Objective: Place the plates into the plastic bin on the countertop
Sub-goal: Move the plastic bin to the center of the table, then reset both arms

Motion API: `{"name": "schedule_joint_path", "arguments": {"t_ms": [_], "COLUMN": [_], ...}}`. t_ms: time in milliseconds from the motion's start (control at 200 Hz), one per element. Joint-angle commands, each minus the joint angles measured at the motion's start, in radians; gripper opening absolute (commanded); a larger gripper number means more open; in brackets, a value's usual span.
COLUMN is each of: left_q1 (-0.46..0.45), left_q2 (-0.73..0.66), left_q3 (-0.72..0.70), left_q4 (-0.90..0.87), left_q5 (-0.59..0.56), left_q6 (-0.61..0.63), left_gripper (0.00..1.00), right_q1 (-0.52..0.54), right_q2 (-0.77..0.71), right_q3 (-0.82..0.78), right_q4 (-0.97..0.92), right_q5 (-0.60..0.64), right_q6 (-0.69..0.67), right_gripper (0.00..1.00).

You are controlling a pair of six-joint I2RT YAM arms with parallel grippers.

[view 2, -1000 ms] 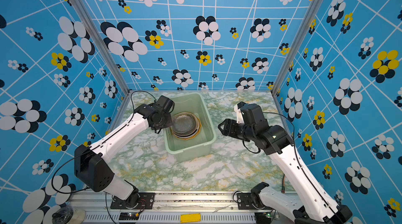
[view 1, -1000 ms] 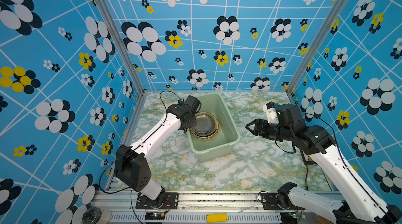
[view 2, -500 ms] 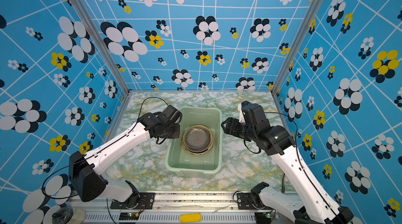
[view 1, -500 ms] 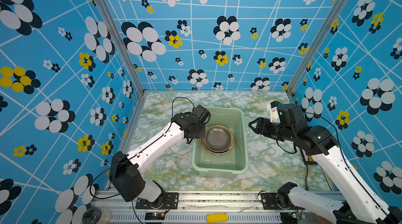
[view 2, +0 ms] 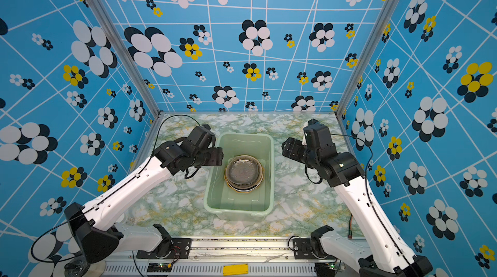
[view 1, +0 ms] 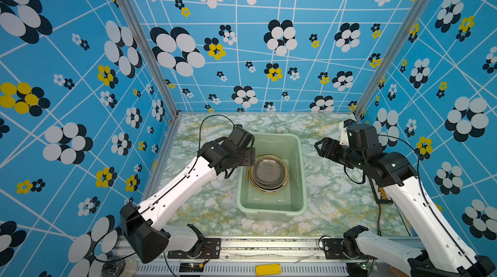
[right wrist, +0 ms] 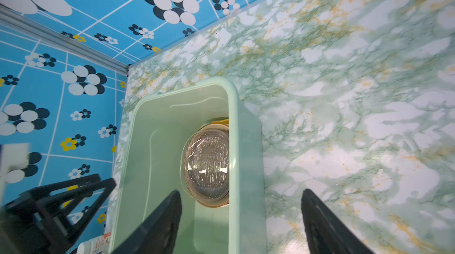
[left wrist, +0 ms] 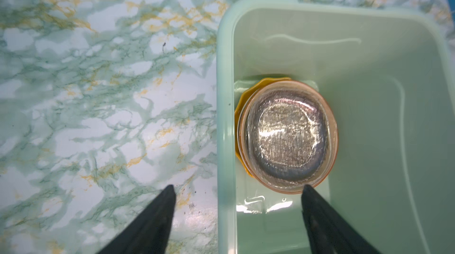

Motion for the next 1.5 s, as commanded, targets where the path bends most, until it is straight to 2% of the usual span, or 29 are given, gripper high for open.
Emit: {"name": "schedule_joint_path", "arguments": {"t_ms": [0, 110, 210, 315, 375, 420, 495, 555, 675, 770, 855, 960, 1059, 1099, 1124, 1169, 1219, 1244, 1294, 1324, 1499], "left_q1": [0.072, 0.214, 0.384, 0.549, 0.631, 0.675, 0.711, 0.727, 0.736, 0.739, 0.742, 0.742, 0.754, 0.747, 0.735, 0.698, 0.670, 0.670, 0.667, 0.652, 0.654], "left_q2": [-0.093, -0.188, -0.280, -0.343, -0.351, -0.350, -0.347, -0.348, -0.321, -0.240, -0.151, -0.021, 0.104, 0.153, 0.156, 0.172, 0.231, 0.252, 0.227, 0.233, 0.237], "left_q3": [0.035, -0.052, -0.209, -0.404, -0.502, -0.586, -0.740, -0.840, -1.025, -1.082, -1.061, -1.028, -0.971, -0.961, -0.945, -0.942, -0.984, -1.001, -0.985, -0.989, -0.984], "left_q4": [0.104, 0.227, 0.364, 0.508, 0.574, 0.643, 0.787, 0.883, 1.141, 1.279, 1.358, 1.515, 1.581, 1.633, 1.602, 1.594, 1.721, 1.797, 1.719, 1.736, 1.735], "left_q5": [-0.073, -0.110, -0.153, -0.164, -0.125, -0.083, -0.101, -0.141, -0.110, -0.064, 0.042, 0.148, 0.226, 0.276, 0.302, 0.296, 0.301, 0.292, 0.259, 0.231, 0.222], "left_q6": [0.050, 0.139, 0.211, 0.257, 0.266, 0.299, 0.328, 0.319, 0.350, 0.368, 0.396, 0.444, 0.425, 0.459, 0.481, 0.522, 0.563, 0.561, 0.551, 0.559, 0.553], "left_gripper": [0.99, 0.99, 0.99, 0.99, 0.99, 0.99, 0.99, 0.99, 0.99, 0.99, 0.99, 0.99, 0.99, 0.99, 0.99, 0.99, 0.99, 0.99, 0.99, 0.99, 0.99], "right_q1": [-0.069, -0.165, -0.252, -0.346, -0.371, -0.383, -0.404, -0.415, -0.417, -0.416, -0.417, -0.427, -0.428, -0.429, -0.428, -0.427, -0.425, -0.424, -0.417, -0.412, -0.407], "right_q2": [0.018, 0.035, 0.023, -0.013, -0.037, -0.049, -0.055, -0.042, 0.039, 0.144, 0.240, 0.288, 0.332, 0.368, 0.390, 0.438, 0.486, 0.477, 0.451, 0.455, 0.463], "right_q3": [0.020, -0.025, -0.125, -0.322, -0.450, -0.541, -0.680, -0.770, -0.917, -0.969, -0.982, -0.891, -0.937, -0.946, -0.951, -0.963, -0.973, -0.966, -0.940, -0.938, -0.937], "right_q4": [0.135, 0.224, 0.356, 0.545, 0.675, 0.762, 0.892, 0.986, 1.236, 1.418, 1.567, 1.440, 1.615, 1.660, 1.680, 1.746, 1.838, 1.812, 1.712, 1.711, 1.720], "right_q5": [0.077, 0.119, 0.168, 0.225, 0.245, 0.270, 0.289, 0.281, 0.190, 0.156, 0.117, 0.004, -0.072, -0.086, -0.085, -0.075, -0.075, -0.074, -0.064, -0.053, -0.043], "right_q6": [-0.105, -0.170, -0.249, -0.353, -0.422, -0.462, -0.498, -0.483, -0.487, -0.515, -0.553, -0.565, -0.538, -0.544, -0.544, -0.539, -0.540, -0.544, -0.553, -0.555, -0.557], "right_gripper": [0.81, 0.82, 0.84, 0.85, 0.86, 0.87, 0.88, 0.88, 0.88, 0.88, 0.90, 0.87, 0.87, 0.86, 0.86, 0.86, 0.90, 0.92, 0.96, 0.99, 0.99]}}
